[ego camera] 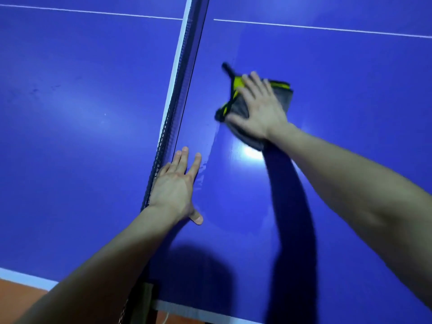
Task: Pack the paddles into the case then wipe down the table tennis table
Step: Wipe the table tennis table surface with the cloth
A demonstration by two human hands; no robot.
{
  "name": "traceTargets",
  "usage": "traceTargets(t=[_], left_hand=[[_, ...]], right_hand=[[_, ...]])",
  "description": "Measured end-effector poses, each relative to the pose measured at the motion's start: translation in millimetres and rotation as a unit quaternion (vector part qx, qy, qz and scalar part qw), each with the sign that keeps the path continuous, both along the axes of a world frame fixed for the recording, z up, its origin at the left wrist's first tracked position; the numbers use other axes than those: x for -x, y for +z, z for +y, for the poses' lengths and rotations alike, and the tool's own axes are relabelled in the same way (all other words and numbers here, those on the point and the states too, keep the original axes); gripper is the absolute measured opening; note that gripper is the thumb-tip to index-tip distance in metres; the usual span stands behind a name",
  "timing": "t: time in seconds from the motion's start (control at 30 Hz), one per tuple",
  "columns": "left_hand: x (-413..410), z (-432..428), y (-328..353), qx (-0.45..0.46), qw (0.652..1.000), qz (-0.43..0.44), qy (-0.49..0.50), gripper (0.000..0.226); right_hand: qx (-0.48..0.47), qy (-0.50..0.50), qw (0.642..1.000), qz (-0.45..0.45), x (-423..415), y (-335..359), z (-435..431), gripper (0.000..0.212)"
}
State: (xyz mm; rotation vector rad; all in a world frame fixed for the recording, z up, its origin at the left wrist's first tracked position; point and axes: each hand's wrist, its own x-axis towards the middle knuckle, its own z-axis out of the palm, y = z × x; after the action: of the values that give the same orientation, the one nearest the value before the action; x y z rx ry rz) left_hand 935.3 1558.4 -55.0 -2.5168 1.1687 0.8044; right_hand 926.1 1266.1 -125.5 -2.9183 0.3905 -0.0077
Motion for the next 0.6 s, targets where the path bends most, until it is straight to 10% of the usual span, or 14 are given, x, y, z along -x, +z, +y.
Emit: traceTargets(t=[0.2,0.43,0.6], left_hand=[[-1,4,0,0.014,1.0,0.0,0.001,0.178],[-3,4,-4,0.008,1.0,-0.005,0.004,0.181],[-3,6,-7,0.011,1.0,-0.006,0.008,0.181]], right_hand=[[-0.008,-0.05,0.998,-0.043,44,-1,68,0.086],[-0.05,0.179,0.982,-0.014,185,1,139,0.075],[0.008,-0.116,0.993,-0.023,119,2,21,0.084]])
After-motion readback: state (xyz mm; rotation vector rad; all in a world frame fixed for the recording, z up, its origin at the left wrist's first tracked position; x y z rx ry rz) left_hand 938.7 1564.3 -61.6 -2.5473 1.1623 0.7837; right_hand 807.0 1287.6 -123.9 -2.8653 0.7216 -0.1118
